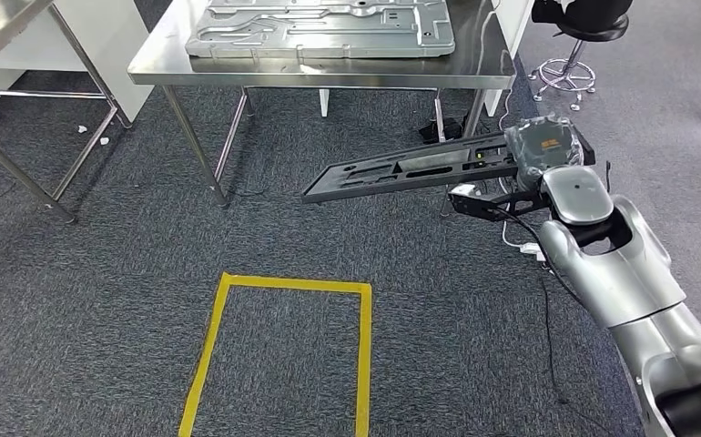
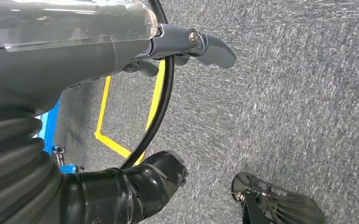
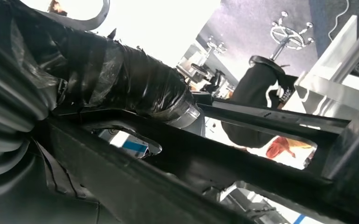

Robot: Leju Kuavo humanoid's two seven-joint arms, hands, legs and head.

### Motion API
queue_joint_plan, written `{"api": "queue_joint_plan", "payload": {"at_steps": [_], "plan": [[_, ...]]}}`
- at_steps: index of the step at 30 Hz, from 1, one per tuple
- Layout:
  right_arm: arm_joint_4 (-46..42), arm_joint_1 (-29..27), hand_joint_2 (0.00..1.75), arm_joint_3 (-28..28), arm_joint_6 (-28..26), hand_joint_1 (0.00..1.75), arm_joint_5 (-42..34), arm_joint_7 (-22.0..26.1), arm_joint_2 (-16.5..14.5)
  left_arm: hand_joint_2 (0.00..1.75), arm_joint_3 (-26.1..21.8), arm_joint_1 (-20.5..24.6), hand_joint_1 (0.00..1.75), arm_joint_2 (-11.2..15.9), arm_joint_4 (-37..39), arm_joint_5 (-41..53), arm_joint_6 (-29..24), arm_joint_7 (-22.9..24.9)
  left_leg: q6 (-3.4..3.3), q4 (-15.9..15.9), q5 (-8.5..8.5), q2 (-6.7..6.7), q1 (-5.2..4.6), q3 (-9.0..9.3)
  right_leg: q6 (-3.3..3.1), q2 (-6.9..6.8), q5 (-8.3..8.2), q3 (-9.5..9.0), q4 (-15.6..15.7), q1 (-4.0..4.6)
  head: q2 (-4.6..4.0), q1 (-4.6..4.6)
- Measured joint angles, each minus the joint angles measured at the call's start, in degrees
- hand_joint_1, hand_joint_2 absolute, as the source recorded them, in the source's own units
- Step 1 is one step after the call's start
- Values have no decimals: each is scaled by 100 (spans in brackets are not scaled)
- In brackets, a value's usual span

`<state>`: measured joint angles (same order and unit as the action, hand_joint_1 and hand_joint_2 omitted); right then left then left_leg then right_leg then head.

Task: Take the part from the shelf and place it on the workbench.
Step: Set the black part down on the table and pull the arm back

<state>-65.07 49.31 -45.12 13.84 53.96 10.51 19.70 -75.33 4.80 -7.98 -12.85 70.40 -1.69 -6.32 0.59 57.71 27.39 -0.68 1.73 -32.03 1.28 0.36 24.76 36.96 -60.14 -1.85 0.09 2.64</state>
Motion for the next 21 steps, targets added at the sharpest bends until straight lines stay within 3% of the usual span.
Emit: {"api": "queue_joint_plan", "payload": {"at_steps": [9,21], "plan": [[105,1208,175,-546,456,175,-310,61,-27,175,-7,3,0,0,0,-31,39,72,17,43,0,7,-14,-28,23,-17,-19,-9,13,-2,-1,1],[107,1561,175,-978,448,175,-436,4,-31,175,-21,3,0,0,0,-51,55,72,12,65,3,9,-16,-45,46,-17,-34,-13,32,-3,-1,0]]}}
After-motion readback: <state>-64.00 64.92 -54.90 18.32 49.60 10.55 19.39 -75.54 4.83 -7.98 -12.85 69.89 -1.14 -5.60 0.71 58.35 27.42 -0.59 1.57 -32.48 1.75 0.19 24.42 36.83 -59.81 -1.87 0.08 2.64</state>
